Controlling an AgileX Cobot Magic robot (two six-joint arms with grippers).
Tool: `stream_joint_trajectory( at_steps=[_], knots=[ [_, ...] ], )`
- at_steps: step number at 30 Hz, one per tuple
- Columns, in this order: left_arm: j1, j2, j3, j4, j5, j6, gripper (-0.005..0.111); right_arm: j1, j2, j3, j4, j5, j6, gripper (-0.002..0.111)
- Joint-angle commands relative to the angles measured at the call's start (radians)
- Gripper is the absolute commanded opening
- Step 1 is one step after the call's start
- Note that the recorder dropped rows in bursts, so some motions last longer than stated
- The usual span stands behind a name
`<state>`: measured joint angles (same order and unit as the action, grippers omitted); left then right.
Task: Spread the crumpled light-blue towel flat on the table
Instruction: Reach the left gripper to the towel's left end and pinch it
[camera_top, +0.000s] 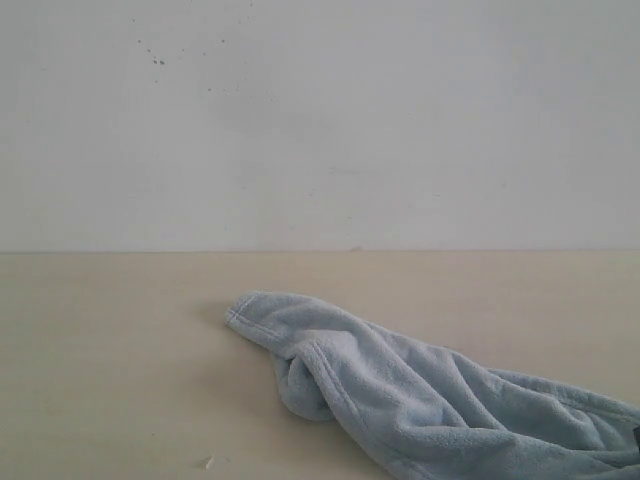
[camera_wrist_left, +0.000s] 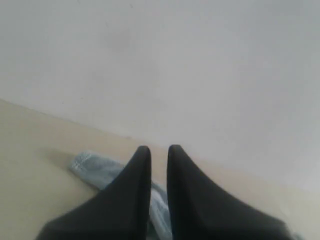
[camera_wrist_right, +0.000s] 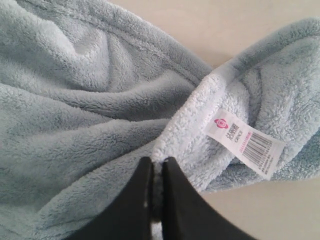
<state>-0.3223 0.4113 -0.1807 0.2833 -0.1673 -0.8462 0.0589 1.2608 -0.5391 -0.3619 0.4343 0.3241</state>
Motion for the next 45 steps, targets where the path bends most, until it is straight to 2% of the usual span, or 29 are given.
stream_joint_trajectory(
  at_steps=[1, 2, 8, 10, 15, 21, 31, 43, 45],
  knots=[
    [-0.035, 0.444, -0.149, 0.202, -0.087, -0.006, 0.014, 0.001, -0.004, -0.007, 0.009, -0.010, -0.009, 0.000],
    [-0.035, 0.651, -0.239, 0.211, -0.087, 0.022, 0.019, 0.001, -0.004, -0.007, 0.011, -0.008, -0.009, 0.000],
    [-0.021, 1.171, -0.553, 0.201, -0.089, 0.031, 0.051, 0.030, -0.004, -0.007, 0.025, 0.002, -0.027, 0.000],
    [-0.009, 1.308, -0.647, 0.201, -0.089, 0.031, 0.057, 0.045, -0.004, -0.007, 0.048, 0.002, -0.055, 0.000],
    [0.011, 1.575, -0.842, 0.201, -0.097, 0.031, 0.057, 0.093, -0.004, -0.007, 0.066, -0.017, -0.097, 0.000],
    [0.010, 1.728, -0.979, 0.200, -0.114, 0.027, 0.057, 0.093, -0.004, -0.007, 0.069, -0.028, -0.097, 0.000],
    [0.010, 1.865, -1.169, 0.192, -0.140, 0.027, 0.057, 0.093, -0.004, -0.007, 0.069, -0.047, -0.097, 0.000],
    [0.010, 1.951, -1.239, 0.199, -0.049, 0.027, 0.057, 0.093, -0.004, -0.011, 0.069, -0.067, -0.099, 0.000],
    [0.010, 1.958, -1.239, 0.199, -0.037, 0.027, 0.054, 0.093, -0.004, -0.011, 0.069, -0.071, -0.099, 0.000]
  ],
)
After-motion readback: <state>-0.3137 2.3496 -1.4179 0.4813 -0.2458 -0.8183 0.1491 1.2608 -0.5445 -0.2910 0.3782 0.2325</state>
